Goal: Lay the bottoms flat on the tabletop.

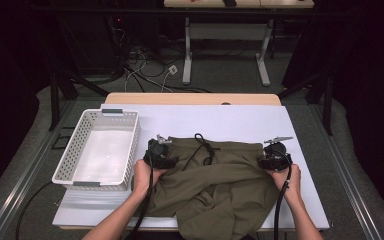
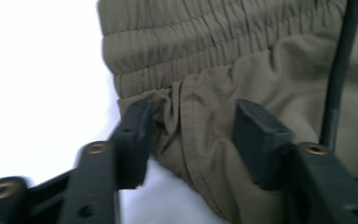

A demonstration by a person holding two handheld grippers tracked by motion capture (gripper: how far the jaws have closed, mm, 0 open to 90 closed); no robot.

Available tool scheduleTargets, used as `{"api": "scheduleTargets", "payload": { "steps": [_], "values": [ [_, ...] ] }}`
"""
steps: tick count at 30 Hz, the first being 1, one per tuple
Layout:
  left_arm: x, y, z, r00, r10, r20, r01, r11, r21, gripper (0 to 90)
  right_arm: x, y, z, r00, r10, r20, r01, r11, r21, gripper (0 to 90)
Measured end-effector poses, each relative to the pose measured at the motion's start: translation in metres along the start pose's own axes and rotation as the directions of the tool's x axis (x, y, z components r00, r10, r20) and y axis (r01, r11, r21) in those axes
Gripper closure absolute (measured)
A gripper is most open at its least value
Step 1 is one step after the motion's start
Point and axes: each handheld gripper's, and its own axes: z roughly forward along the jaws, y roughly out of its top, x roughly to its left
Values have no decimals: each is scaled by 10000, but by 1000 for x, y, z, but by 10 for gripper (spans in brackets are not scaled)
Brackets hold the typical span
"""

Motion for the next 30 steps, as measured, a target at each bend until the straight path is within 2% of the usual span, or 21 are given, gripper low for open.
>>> {"api": "scheduleTargets", "payload": {
  "steps": [3, 4, 7, 9, 12, 17, 18, 21, 24, 25, 27, 30],
  "values": [
    [5, 4, 2, 9990, -429, 116, 427, 9990, 143, 351, -1, 9, 2, 9997, 229, 65, -227, 9995, -200, 466],
    [6, 5, 3, 9987, -506, -7, 506, 9986, 150, 333, -1, 11, 3, 9995, 295, 99, -293, 9994, -181, 452],
    [9, 8, 9, 9968, -796, -118, 800, 9959, 416, 341, 2, 13, 14, 9995, 282, 131, -283, 9996, 87, 481],
    [7, 9, 10, 9972, -684, -297, 696, 9968, 384, 369, 5, 12, 20, 9995, 197, 258, -205, 9993, 309, 515],
    [4, 9, 9, 9990, -365, -257, 373, 9989, 299, 474, 7, 10, 20, 9990, 406, 199, -410, 9989, 212, 593],
    [-4, 5, 8, 9997, 236, -6, -236, 9997, 43, 743, 13, 7, 18, 9993, 327, 200, -329, 9994, 76, 765],
    [-5, 5, 8, 9992, 406, -31, -406, 9992, 33, 770, 14, 7, 18, 9994, 250, 218, -251, 9997, 23, 797],
    [-7, 2, 7, 9987, 498, -136, -500, 9986, -160, 810, 18, 5, 17, 9986, 253, 471, -243, 9995, -212, 835],
    [-6, 0, 2, 9995, 209, -248, -227, 9972, -717, 821, 20, 5, 14, 9974, 333, 633, -292, 9975, -650, 848],
    [-5, 0, -3, 9994, 108, -339, -144, 9942, -1070, 823, 21, 6, 12, 9965, 425, 725, -358, 9952, -909, 850],
    [-5, 1, -13, 9983, -104, -581, 1, 9846, -1746, 826, 23, 9, 2, 9951, 507, 853, -370, 9871, -1560, 852],
    [-6, 5, -31, 9952, -432, -880, 183, 9638, -2661, 826, 32, 18, -15, 9949, 668, 759, -450, 9649, -2587, 853]
  ]
}}
